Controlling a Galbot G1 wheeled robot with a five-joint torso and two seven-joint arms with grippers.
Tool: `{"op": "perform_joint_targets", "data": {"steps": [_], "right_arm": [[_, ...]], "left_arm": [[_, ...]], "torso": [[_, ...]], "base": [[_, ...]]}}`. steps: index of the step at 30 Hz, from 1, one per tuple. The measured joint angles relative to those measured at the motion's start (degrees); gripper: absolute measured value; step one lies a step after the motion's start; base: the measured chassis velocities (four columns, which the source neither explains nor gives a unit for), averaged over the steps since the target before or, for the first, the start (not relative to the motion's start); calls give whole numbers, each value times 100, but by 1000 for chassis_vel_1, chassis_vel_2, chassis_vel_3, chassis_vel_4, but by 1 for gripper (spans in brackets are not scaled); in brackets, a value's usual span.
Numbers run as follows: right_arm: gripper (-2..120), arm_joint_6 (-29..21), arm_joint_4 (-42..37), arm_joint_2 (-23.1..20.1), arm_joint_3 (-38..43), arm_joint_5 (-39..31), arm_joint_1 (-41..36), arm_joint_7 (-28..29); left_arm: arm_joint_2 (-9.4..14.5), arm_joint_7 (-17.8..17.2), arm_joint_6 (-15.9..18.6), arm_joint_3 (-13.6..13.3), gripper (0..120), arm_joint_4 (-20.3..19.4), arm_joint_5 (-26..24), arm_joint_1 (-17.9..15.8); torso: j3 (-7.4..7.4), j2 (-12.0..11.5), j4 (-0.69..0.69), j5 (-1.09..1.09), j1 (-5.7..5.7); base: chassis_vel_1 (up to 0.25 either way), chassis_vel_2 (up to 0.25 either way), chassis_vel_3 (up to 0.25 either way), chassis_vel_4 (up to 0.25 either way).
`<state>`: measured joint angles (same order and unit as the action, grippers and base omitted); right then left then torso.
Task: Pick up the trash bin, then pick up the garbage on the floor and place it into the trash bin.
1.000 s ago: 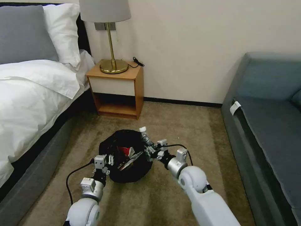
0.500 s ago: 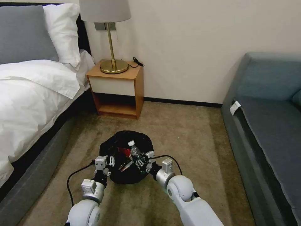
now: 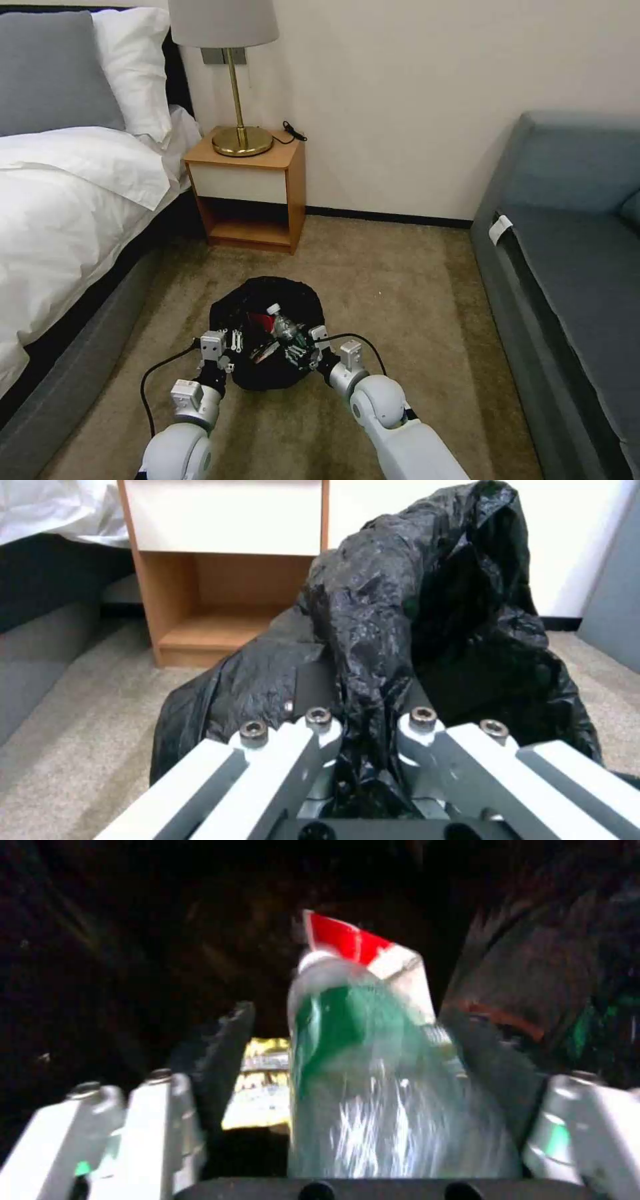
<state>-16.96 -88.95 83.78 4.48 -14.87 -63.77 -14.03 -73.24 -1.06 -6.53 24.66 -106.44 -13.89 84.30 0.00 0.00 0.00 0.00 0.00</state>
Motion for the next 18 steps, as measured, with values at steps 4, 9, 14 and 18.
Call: {"op": "perform_joint_targets", "data": {"steps": [4, 9, 14, 18], "right_arm": [[90, 12, -63, 20, 41, -27, -1, 14], [99, 16, -291, 18, 177, -136, -10, 26], [100, 16, -473, -27, 368, -247, -30, 29], [100, 18, -585, -96, 613, -366, -61, 29]], "left_arm": [[5, 0, 0, 0, 4, 2, -4, -8], [15, 0, -3, 8, 4, 24, -16, -16], [17, 0, -12, 9, 4, 42, -24, -23], [12, 0, -22, 1, 4, 58, -29, -37]], "torso": [[0, 0, 0, 0, 0], [0, 0, 0, 0, 0], [0, 0, 0, 0, 0], [0, 0, 0, 1, 0]], "base": [[0, 0, 0, 0], [0, 0, 0, 0], [0, 0, 0, 0], [0, 0, 0, 0]]}}
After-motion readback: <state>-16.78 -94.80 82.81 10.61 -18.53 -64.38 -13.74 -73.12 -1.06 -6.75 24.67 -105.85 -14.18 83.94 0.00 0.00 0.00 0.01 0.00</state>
